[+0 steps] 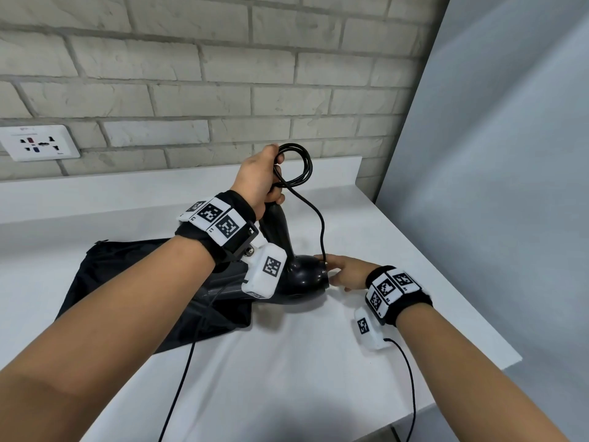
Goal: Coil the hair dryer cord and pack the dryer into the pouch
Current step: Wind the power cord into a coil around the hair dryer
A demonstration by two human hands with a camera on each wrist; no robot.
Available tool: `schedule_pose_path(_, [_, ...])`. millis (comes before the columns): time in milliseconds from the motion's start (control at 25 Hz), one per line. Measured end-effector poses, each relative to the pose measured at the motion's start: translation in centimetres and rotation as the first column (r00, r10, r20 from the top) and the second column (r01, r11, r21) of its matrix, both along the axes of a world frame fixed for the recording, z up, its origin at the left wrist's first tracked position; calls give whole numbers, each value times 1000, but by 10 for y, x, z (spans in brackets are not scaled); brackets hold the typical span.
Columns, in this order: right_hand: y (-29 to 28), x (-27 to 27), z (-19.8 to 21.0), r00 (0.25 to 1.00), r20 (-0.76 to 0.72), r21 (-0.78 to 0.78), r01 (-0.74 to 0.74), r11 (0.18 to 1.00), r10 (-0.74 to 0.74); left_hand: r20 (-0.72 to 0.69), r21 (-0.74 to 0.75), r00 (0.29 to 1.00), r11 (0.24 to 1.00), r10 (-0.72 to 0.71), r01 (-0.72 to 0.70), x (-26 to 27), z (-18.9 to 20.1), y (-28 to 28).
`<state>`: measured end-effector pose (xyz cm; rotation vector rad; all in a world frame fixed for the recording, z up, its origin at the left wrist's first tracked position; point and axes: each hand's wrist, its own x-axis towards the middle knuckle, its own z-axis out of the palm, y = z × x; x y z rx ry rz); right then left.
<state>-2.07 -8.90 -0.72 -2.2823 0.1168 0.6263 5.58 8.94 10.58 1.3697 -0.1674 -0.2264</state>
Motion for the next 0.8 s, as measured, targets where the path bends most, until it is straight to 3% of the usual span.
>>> schedule_pose_path(320, [-16,-2,-32,991,42,134,121,984,-127,-23,-46,1000,999,14,-15,0,-4,6])
schedule_pose_path(400, [-17,-2,-34,972,125,200,173,964,-200,-33,-54,999,998,13,-15,1,-6,7])
schedule_pose_path(480, [-17,7,-21,885,289,317,271,909,-364,-37,-49,999,999,12,-14,4,-4,7])
schedule_pose_path(560, [-13,17,2,715,447,494,305,815,-538,-48,-37,999,999,-4,2,4,-3,5])
schedule_pose_path(680, [1,23,51,459,572,713,130,688,-680,-58,-36,998,999,-15,13,1,-5,1])
schedule_pose_path(800, [23,23,89,387,680,681,-20,732,-623,-51,-16,998,999,-30,29,-2,-5,-3])
